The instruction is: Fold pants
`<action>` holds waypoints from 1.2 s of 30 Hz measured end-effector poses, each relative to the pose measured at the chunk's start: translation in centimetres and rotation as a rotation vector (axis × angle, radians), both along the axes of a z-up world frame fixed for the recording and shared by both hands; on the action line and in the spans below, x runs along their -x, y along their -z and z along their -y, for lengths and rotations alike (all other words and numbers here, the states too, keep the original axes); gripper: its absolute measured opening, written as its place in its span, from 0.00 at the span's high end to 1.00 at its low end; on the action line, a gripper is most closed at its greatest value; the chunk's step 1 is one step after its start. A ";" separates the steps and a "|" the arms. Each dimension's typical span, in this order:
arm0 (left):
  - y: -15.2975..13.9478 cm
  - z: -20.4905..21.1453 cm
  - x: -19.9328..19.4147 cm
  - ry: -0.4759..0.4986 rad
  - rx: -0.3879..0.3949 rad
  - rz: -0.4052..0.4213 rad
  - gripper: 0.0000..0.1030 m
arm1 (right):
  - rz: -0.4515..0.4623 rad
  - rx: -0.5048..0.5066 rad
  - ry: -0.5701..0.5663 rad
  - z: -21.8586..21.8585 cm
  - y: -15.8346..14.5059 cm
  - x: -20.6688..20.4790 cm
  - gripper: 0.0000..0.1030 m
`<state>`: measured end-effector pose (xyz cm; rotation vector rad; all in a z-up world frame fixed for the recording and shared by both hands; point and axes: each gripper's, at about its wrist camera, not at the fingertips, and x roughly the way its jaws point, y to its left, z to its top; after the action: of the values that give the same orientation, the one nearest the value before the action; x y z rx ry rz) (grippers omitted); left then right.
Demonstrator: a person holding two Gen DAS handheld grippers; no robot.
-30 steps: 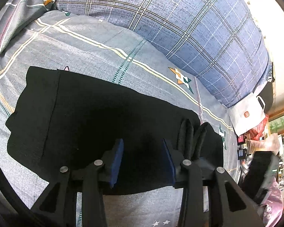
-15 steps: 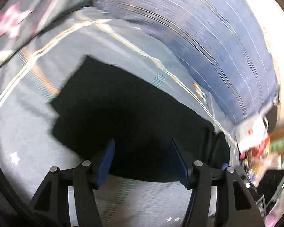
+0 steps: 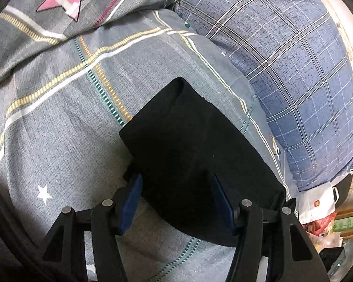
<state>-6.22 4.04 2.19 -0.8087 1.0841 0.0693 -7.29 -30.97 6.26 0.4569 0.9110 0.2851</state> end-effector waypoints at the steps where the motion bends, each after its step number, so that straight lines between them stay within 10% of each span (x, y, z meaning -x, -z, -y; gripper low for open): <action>1: 0.0 0.1 -0.1 0.002 -0.008 0.001 0.42 | 0.001 -0.003 0.002 0.0 0.1 0.0 0.16; 13: 0.5 1.5 -0.3 -0.013 -0.036 -0.028 0.43 | 0.002 -0.014 -0.105 -1.2 -0.2 -0.2 0.16; 17: 0.3 0.4 -0.9 -0.092 -0.021 0.005 0.65 | -0.011 0.014 -0.107 -1.8 -0.1 -0.2 0.16; 23: 0.6 -0.4 -1.1 -0.118 0.049 0.046 0.66 | -0.014 -0.022 -0.125 -1.7 0.0 -0.4 0.16; 28: -1.3 1.9 -2.4 -0.033 -0.108 0.075 0.81 | -0.027 -0.057 -0.088 -0.2 -0.2 -0.4 0.16; 36: -11.2 9.9 0.8 0.174 -0.387 0.412 0.83 | -0.058 -0.145 -0.001 5.7 -2.9 -0.6 0.16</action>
<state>-7.00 -5.87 13.40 -0.3552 0.7135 -0.0337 -6.64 -36.71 9.15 0.6006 0.9504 0.3419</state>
